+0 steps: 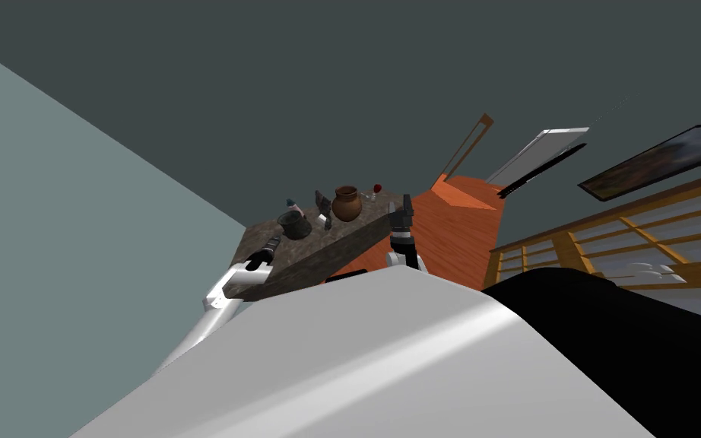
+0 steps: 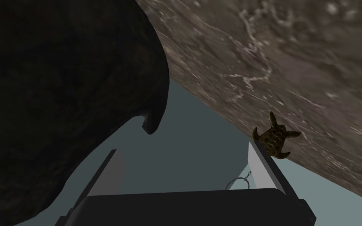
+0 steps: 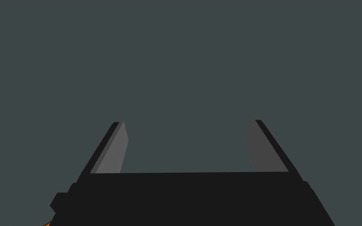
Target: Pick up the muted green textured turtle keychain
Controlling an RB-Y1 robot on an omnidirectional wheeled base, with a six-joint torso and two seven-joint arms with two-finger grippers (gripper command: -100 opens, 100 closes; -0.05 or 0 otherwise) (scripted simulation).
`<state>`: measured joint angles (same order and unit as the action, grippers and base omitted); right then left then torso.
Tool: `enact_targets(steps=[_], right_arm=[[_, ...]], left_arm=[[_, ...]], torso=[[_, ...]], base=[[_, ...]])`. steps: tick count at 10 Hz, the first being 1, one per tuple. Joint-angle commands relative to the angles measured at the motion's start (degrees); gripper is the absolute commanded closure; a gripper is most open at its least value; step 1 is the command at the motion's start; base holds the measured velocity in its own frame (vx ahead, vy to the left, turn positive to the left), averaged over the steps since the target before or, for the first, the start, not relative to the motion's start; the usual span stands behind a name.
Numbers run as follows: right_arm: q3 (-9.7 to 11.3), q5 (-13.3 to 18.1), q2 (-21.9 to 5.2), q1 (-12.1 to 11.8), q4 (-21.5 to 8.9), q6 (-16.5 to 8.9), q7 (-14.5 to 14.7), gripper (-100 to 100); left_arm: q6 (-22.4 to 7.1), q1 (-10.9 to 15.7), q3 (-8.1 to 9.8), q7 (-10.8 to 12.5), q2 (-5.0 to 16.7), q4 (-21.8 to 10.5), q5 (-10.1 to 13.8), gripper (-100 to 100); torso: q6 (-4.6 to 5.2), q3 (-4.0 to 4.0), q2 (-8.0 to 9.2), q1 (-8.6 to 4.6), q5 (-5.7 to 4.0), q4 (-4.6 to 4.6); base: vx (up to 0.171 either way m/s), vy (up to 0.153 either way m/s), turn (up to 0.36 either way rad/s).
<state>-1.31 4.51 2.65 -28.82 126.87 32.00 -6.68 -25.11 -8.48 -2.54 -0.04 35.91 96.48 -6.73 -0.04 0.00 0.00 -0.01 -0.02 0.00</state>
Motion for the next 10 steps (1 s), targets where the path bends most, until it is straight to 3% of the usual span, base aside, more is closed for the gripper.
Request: enact_targets(steps=[1, 6, 8, 9, 10], right_arm=[[0.0, 0.0, 0.0, 0.0, 0.0, 0.0, 0.0, 0], [0.0, 0.0, 0.0, 0.0, 0.0, 0.0, 0.0, 0], [-0.01, 0.0, -0.01, 0.0, 0.0, 0.0, 0.0, 0], [-0.01, 0.0, 0.0, 0.0, 0.0, 0.0, 0.0, 0], [0.0, 0.0, 0.0, 0.0, 0.0, 0.0, 0.0, 0]], left_arm=[[-2.38, 1.2, -0.51, -0.01, 1.16, -2.18, -0.4, -100], [-7.12, 3.38, -1.86, 0.41, 5.27, -8.19, -1.0, -100], [-7.31, 3.21, -1.86, 0.4, 5.26, -7.89, -0.98, -100], [-7.44, 3.23, -1.88, 0.43, 5.29, -8.01, -1.01, 0], [-6.19, 3.69, -1.62, 0.22, 4.56, -9.87, -1.55, -100]], torso=[[0.0, 0.0, 0.0, 0.0, 0.0, 0.0], [-0.01, 0.02, 0.03, 0.07, 0.02, 0.01], [-0.02, 0.04, 0.08, 0.21, 0.05, 0.01], [-0.02, 0.05, 0.08, 0.13, 0.04, 0.02], [-0.02, 0.04, 0.07, 0.06, 0.02, 0.02]], base=[[0.014, -0.008, -0.056], [0.008, 0.01, -0.044], [-0.004, 0.034, -0.006], [0.0, 0.0, 0.0], [0.046, 0.021, -0.023]])
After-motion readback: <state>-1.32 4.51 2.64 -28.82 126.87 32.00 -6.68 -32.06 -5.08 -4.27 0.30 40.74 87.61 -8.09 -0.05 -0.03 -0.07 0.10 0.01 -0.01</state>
